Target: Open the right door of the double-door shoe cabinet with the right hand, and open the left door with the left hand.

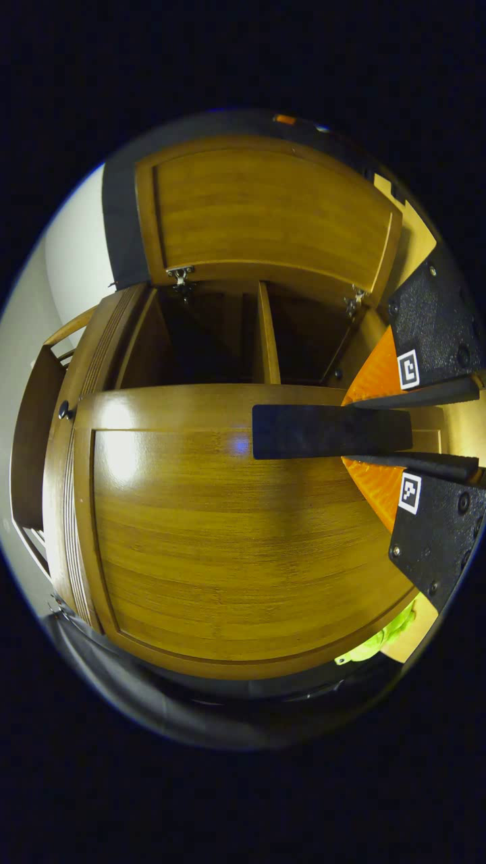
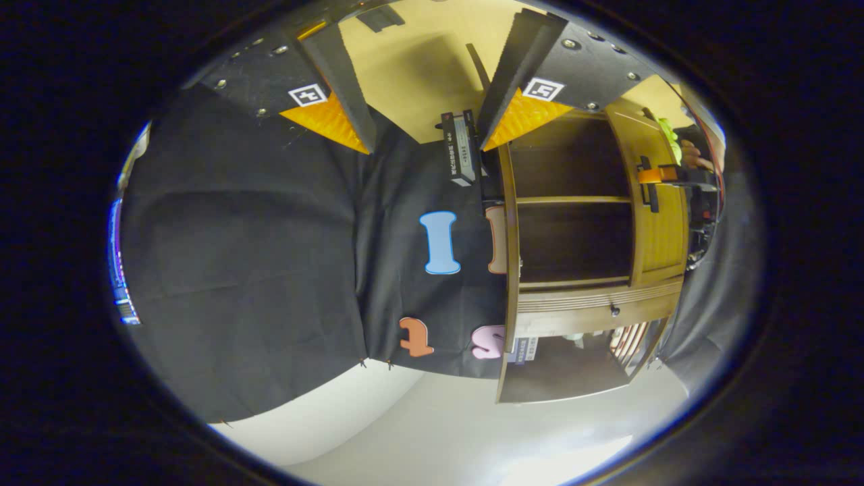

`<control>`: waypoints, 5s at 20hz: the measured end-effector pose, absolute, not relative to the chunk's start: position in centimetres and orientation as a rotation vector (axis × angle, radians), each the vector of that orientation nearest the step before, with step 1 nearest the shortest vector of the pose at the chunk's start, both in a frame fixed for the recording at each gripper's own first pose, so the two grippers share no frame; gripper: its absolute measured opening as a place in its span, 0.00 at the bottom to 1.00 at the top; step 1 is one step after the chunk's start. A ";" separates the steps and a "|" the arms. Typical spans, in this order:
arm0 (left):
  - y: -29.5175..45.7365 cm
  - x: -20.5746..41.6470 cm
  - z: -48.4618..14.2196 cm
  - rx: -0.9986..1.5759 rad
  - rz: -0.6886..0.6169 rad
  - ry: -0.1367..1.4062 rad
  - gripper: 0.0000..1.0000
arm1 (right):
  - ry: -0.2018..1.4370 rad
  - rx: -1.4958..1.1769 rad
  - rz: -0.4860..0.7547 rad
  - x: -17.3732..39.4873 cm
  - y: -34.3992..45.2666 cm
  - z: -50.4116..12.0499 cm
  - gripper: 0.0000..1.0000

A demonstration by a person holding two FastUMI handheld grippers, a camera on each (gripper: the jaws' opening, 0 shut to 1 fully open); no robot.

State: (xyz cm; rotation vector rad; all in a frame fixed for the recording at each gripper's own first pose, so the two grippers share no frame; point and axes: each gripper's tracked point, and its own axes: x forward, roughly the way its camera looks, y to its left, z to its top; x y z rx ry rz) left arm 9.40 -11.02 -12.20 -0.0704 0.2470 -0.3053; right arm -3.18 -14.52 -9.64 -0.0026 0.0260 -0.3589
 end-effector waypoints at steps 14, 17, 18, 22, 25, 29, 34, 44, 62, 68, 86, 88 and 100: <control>-7.7 1.5 -10.7 -0.051 -0.436 0.241 0.31 | 0.023 -0.030 -0.287 -2.5 -8.5 -9.5 0.92; -6.7 0.1 -10.3 -0.048 -0.438 0.249 0.31 | 0.027 -0.037 -0.275 -2.3 -7.9 -9.9 0.92; -6.4 -0.2 -10.3 -0.046 -0.434 0.247 0.31 | 0.028 -0.031 -0.268 -2.2 -7.6 -9.9 0.87; -4.7 -1.9 -9.8 -0.048 -0.425 0.246 0.31 | 0.029 -0.013 -0.258 -1.8 -7.0 -10.4 0.92; -3.4 -2.9 -9.4 -0.060 -0.411 0.237 0.31 | 0.029 0.002 -0.255 -1.5 -6.6 -10.8 0.92; -1.9 -3.9 -9.3 -0.066 -0.355 0.225 0.31 | 0.042 0.002 -0.240 -0.9 -5.8 -11.2 0.87; -0.2 -4.6 -9.1 -0.066 -0.260 0.219 0.30 | 0.031 0.004 -0.249 -0.7 -5.7 -11.3 0.92; 6.5 -5.3 -8.5 0.004 -0.025 0.173 0.27 | 0.023 -0.001 -0.197 1.2 -2.9 -10.3 0.87; 13.7 -5.5 -8.4 -0.032 -0.123 0.176 0.01 | 0.017 0.041 -0.107 3.9 1.4 -10.6 0.87; 14.6 -5.6 -8.6 -0.020 -0.101 0.184 0.19 | 0.029 0.052 -0.113 4.2 1.4 -11.4 0.92; 10.9 -11.8 3.9 -0.024 0.051 -0.076 0.92 | -0.024 0.051 -0.162 1.3 -1.6 -8.4 0.92; 9.7 -11.4 4.3 -0.040 0.065 -0.068 0.92 | -0.027 0.039 -0.159 1.2 -1.4 -7.9 0.92; 0.4 -7.2 4.6 -0.050 0.123 -0.041 0.92 | -0.015 0.011 -0.079 4.2 2.6 -6.7 0.92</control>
